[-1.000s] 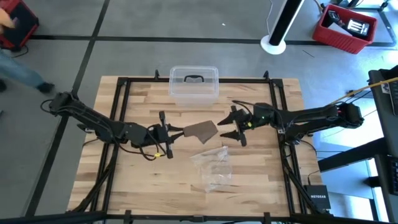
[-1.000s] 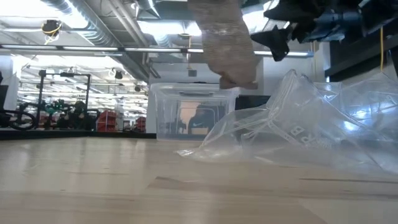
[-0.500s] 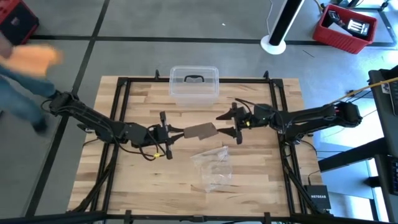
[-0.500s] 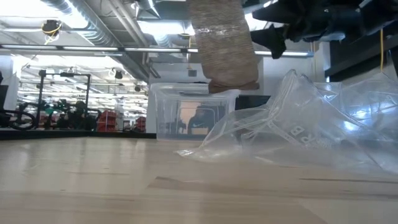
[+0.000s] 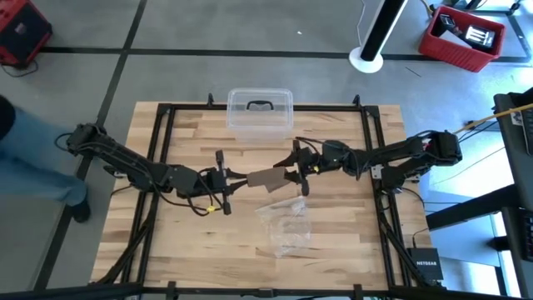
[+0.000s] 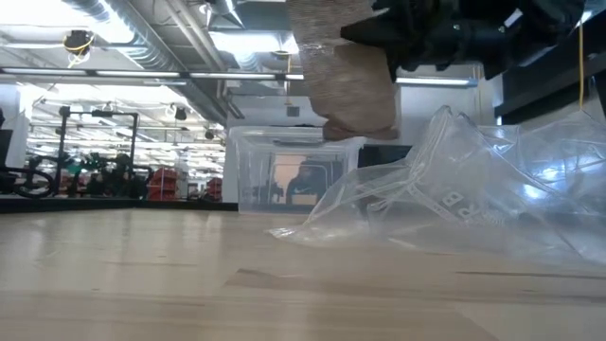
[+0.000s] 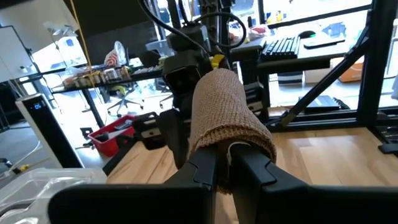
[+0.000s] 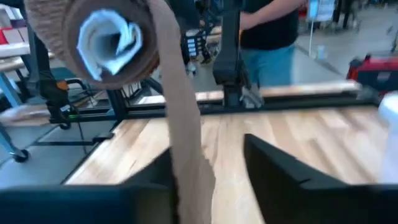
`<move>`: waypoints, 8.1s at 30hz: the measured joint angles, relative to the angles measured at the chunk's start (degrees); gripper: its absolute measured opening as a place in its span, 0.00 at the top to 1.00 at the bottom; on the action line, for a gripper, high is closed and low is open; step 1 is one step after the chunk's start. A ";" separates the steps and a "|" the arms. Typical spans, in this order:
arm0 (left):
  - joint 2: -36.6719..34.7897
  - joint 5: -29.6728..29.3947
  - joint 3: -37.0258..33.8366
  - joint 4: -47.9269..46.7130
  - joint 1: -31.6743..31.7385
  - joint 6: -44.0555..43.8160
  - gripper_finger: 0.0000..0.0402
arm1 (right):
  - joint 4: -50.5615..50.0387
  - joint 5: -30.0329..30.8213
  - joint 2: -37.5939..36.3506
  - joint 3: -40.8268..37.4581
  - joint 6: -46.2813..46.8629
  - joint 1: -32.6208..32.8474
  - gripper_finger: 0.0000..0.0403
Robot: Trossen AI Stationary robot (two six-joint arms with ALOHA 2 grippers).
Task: Roll bandage
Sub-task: Roll the brown bandage
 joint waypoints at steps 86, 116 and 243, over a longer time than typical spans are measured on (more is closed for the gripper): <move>-0.31 1.77 1.55 5.61 -1.02 19.61 0.95 | -20.31 14.91 -0.73 10.38 -3.93 11.19 0.96; -0.26 1.67 1.53 4.18 -1.62 17.88 0.95 | -22.06 16.87 0.58 10.34 -2.65 11.19 0.78; 7.24 -1.98 1.49 10.11 8.55 28.57 0.95 | -46.28 22.16 -0.84 33.53 -14.05 36.10 0.99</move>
